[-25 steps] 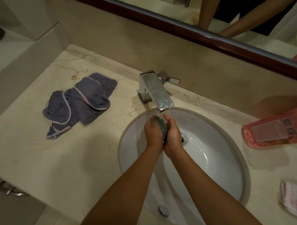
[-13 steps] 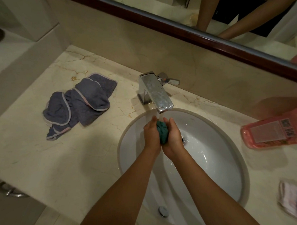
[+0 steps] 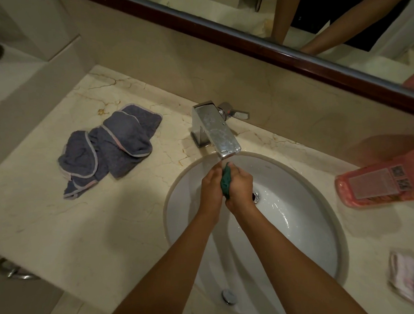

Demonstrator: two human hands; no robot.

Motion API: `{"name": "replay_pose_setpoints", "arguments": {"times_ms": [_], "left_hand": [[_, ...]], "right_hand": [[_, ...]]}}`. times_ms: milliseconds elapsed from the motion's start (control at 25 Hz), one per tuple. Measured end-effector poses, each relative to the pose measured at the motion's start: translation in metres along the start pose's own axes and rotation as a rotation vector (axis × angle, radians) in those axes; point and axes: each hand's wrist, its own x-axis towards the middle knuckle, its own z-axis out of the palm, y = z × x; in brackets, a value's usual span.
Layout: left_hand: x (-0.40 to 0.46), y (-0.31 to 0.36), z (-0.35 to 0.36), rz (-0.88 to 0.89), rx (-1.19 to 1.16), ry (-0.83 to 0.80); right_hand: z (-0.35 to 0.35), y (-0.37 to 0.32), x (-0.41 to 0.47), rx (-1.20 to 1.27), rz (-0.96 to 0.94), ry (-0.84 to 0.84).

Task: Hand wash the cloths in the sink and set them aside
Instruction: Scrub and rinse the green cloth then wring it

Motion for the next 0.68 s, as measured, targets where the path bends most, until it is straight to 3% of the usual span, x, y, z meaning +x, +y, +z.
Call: {"name": "replay_pose_setpoints", "arguments": {"times_ms": [200,360,520,680], "left_hand": [[-0.006,-0.004,0.000,-0.008,0.008,0.054],[-0.011,-0.006,0.001,0.044,-0.007,0.000],[-0.006,0.003,0.005,0.061,0.019,0.016],[0.001,0.000,0.006,0.057,0.057,0.100]], "right_hand": [[0.005,0.002,-0.003,-0.046,0.037,-0.003],[0.004,0.000,-0.009,-0.044,0.048,-0.018],[0.002,-0.004,-0.019,0.203,0.138,-0.128],[-0.002,-0.011,-0.018,0.166,0.112,-0.215]]}}
